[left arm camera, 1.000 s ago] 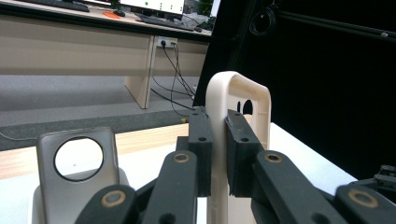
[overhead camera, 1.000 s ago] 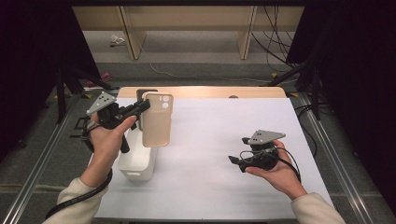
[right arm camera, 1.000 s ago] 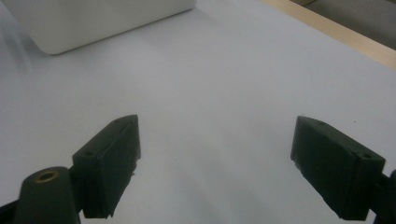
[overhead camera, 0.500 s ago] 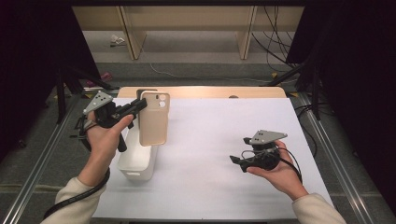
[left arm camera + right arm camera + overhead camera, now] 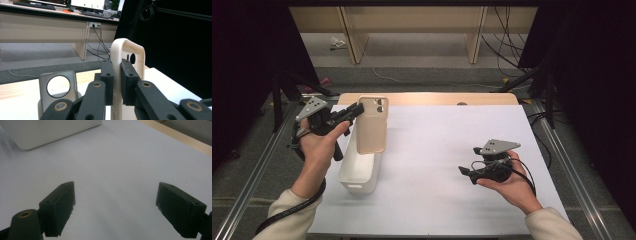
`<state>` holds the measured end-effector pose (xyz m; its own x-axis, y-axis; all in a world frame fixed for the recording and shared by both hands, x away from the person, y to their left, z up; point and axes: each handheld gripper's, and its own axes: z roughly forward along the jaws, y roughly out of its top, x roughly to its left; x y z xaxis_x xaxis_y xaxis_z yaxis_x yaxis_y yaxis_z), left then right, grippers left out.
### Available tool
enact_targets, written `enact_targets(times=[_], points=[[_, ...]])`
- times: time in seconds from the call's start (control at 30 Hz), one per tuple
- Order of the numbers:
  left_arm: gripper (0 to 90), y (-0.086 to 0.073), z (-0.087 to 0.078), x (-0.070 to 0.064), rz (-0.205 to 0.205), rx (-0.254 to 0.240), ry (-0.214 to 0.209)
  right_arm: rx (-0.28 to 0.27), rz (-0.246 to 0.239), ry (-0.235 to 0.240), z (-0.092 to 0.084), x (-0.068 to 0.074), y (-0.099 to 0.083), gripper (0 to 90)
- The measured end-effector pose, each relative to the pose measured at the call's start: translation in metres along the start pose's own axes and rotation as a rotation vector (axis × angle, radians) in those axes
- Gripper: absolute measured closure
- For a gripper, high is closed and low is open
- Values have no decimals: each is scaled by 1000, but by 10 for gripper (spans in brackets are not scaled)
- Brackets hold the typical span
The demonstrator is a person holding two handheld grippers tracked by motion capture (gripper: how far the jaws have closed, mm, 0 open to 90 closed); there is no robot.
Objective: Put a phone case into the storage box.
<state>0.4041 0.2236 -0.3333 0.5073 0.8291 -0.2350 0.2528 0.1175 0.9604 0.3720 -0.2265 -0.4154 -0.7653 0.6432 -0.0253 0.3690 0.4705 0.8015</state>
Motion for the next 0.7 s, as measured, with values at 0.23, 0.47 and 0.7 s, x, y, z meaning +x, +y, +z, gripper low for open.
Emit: enact_targets(times=[0.23, 0.47, 0.7], points=[[820, 1, -1, 3, 7, 1, 6, -2, 4, -1, 0, 0, 0, 165], [820, 1, -2, 7, 17, 2, 12, -2, 6, -2, -1, 0, 0, 165], [821, 1, -3, 12, 20, 6, 18, -2, 8, -2, -1, -1, 0, 165]])
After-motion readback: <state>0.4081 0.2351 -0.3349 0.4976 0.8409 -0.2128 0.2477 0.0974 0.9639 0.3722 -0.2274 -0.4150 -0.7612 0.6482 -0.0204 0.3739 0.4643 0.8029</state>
